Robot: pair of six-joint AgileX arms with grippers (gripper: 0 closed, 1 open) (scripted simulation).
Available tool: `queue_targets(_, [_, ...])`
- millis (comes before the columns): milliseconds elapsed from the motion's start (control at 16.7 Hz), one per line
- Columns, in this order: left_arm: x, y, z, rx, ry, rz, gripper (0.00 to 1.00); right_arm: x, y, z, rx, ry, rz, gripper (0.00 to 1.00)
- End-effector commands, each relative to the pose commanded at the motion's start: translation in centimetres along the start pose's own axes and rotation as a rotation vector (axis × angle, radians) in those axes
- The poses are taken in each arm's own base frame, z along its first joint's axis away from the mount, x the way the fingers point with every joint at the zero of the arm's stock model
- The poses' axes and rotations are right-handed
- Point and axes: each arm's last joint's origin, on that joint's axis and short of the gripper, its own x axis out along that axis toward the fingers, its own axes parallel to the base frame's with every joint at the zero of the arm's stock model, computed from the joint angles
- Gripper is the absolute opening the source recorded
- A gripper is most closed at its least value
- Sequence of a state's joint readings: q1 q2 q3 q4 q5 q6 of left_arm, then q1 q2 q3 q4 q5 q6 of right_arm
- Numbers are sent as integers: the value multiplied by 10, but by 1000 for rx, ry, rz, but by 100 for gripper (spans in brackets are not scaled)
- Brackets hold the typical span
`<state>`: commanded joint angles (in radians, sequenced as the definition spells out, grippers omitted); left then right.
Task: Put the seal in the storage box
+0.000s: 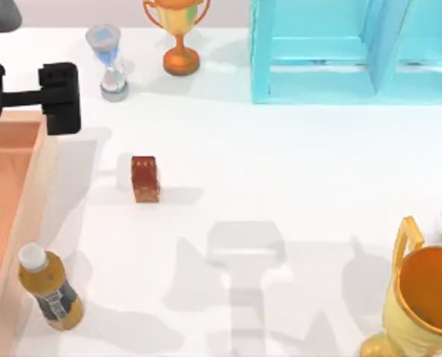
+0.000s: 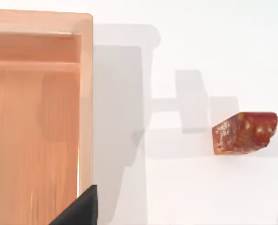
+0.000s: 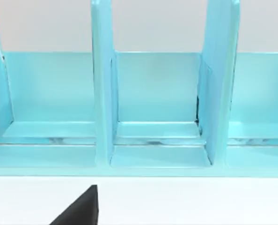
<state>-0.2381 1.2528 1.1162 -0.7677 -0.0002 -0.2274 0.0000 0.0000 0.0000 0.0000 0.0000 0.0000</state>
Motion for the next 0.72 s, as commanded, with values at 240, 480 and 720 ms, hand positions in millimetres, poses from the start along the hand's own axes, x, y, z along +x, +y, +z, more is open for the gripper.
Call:
queue_targets(240, [54, -34, 46, -6, 266, 35, 100, 0, 0, 0, 0, 0, 0, 100])
queue_targets(480, [112, -66, 64, 1, 480, 88, 100, 0, 0, 0, 0, 0, 0, 100])
queue_targets(720, [154, -88, 65, 11, 614, 134, 100, 0, 0, 0, 0, 0, 0, 100])
